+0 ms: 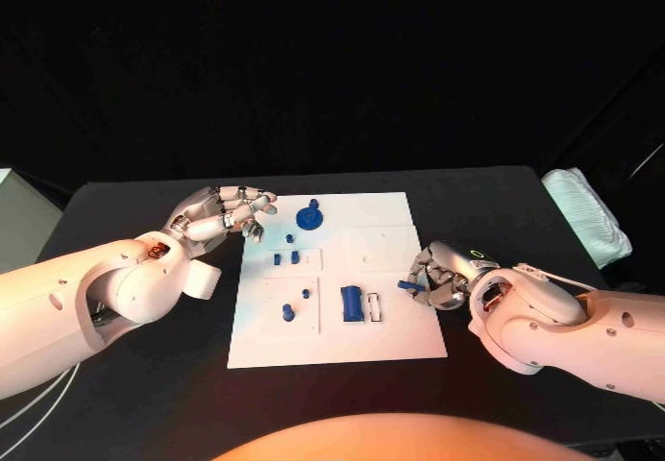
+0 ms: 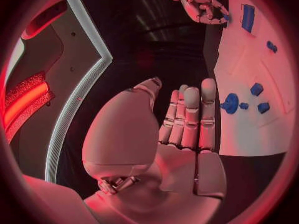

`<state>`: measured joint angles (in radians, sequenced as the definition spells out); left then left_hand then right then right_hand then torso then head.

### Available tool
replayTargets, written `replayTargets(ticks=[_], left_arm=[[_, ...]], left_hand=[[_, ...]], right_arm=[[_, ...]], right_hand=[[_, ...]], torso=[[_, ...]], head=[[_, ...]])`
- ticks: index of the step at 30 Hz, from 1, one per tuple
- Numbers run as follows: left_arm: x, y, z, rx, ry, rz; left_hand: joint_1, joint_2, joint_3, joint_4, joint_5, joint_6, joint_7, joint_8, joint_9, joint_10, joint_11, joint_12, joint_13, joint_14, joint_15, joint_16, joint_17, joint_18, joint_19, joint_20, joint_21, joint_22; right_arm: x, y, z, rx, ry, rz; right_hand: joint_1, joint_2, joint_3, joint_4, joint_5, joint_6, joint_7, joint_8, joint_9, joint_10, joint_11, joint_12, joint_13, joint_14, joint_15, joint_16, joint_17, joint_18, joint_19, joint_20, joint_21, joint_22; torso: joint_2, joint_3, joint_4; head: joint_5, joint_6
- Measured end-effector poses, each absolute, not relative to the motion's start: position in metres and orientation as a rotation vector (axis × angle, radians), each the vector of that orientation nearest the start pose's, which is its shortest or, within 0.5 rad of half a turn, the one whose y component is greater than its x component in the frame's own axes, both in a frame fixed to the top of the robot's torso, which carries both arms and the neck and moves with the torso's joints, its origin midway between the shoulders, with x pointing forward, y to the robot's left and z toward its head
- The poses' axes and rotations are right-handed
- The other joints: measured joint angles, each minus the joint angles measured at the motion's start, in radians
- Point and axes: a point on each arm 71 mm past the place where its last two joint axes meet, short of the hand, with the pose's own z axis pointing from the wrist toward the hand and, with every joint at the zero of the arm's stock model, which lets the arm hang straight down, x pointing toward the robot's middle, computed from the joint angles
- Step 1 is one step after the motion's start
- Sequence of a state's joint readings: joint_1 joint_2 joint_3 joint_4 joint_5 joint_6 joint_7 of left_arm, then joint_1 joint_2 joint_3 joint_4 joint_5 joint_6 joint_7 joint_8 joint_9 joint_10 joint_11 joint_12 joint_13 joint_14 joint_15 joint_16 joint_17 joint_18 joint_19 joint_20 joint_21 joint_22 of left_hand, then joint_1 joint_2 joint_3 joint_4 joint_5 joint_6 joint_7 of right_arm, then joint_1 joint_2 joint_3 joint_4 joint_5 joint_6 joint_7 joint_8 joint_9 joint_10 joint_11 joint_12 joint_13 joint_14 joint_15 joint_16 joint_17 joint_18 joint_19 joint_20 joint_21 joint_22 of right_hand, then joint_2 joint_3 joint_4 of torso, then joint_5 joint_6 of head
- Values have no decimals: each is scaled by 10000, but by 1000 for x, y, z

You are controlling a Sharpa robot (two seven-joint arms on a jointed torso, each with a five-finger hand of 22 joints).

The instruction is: Assemble the parts on the task board

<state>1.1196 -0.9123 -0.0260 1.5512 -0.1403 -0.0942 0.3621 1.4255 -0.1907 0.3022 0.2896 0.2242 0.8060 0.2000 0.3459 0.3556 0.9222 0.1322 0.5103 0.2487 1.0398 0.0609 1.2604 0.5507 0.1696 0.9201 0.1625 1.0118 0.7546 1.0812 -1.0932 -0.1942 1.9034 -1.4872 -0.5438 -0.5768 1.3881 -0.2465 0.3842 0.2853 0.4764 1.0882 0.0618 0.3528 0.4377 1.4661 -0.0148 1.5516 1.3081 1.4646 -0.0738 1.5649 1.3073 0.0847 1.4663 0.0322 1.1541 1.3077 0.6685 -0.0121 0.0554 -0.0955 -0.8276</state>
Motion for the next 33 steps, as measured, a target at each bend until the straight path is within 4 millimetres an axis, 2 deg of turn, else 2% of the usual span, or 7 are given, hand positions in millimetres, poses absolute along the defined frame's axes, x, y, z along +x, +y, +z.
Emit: replayTargets(ticks=[3, 7, 9, 17, 21, 23, 33], left_arm=[[464, 220, -208, -10007, 16177, -16501], [463, 220, -207, -10003, 16182, -16511], [463, 220, -207, -10000, 16186, -16518], [463, 219, -207, -9994, 16192, -16528], [463, 219, -207, -9993, 16195, -16530], [463, 219, -207, -9993, 16196, -16530], [463, 219, -207, -9998, 16220, -16528]], left_hand=[[0, 0, 0, 0, 0, 0, 0, 0, 0, 0, 0, 0, 0, 0, 0, 0, 0, 0, 0, 0, 0, 0], [0, 0, 0, 0, 0, 0, 0, 0, 0, 0, 0, 0, 0, 0, 0, 0, 0, 0, 0, 0, 0, 0], [0, 0, 0, 0, 0, 0, 0, 0, -2, 0, 0, 0, 0, 0, 0, 0, 0, 0, 0, 0, 0, 0], [0, 0, 0, 0, 0, 0, 0, 0, -8, 0, 0, 0, 0, 0, 0, 0, 0, 0, 0, 0, 0, 0], [0, 0, 0, 0, 0, 0, 0, 0, -8, 0, 0, 0, 0, 0, 0, 0, 0, 0, 0, 0, 0, 0], [0, 0, 1, 0, 0, 0, 0, 0, -8, 0, 0, 0, 0, 0, 0, 0, -1, 0, 0, 0, 0, 0], [0, 0, 1, 0, 0, 0, 0, 0, -7, 0, 0, 0, 0, 0, 0, 0, -1, 0, 0, 0, 0, 0]], right_arm=[[367, -236, -245, 2780, 18454, 4099], [367, -228, -246, 3561, 18720, 4475], [367, -223, -248, 3929, 18908, 4657], [368, -211, -253, 4697, 19458, 4990], [367, -206, -257, 4915, 19705, 5096], [367, -204, -258, 4991, 19817, 5148], [365, -197, -261, 5098, 20210, 5257]], right_hand=[[-227, -35, 334, -278, 2, -36, -36, 156, 4, 0, 0, 0, 0, 0, 0, 0, 0, 0, 0, 0, 0, -1], [-578, -35, 410, -329, -183, -89, -88, 288, 65, 0, 0, 0, 0, 37, -36, -1, 0, -1, 0, 0, 0, -1], [-809, -41, 980, -817, -293, -105, -75, 288, 87, 0, 0, 0, -1, 36, -36, -1, 0, -1, 0, 0, -51, -1], [-1340, 2, 1324, -1023, -450, -158, -91, 288, 100, 0, 1, 57, -2, 36, -36, -2, 0, 0, 0, 1, -77, -2], [-1766, 81, 1444, -1062, -1161, -161, -88, 304, 155, 0, 1, 168, -2, 36, -35, -2, 0, -1, -1, 1, -77, -3], [-1877, 90, 1446, -1061, -1420, -162, -87, 331, 506, -11, -13, 172, -2, 36, -36, -2, 0, -1, -1, 1, -77, -3], [-2241, 80, 1389, -946, -1552, -151, -99, 346, 635, 8, -65, 172, -3, 1, -71, -3, 0, 0, -2, -71, 32, -4]], torso=[[10, 4, -3], [17, 5, -10], [18, 7, -12], [16, 12, -10], [14, 18, -9], [14, 21, -12], [17, 25, -10]], head=[[-1, 3], [-1, 0], [-9, -16], [-13, -43], [-12, -47], [-5, -48], [-32, -84]])
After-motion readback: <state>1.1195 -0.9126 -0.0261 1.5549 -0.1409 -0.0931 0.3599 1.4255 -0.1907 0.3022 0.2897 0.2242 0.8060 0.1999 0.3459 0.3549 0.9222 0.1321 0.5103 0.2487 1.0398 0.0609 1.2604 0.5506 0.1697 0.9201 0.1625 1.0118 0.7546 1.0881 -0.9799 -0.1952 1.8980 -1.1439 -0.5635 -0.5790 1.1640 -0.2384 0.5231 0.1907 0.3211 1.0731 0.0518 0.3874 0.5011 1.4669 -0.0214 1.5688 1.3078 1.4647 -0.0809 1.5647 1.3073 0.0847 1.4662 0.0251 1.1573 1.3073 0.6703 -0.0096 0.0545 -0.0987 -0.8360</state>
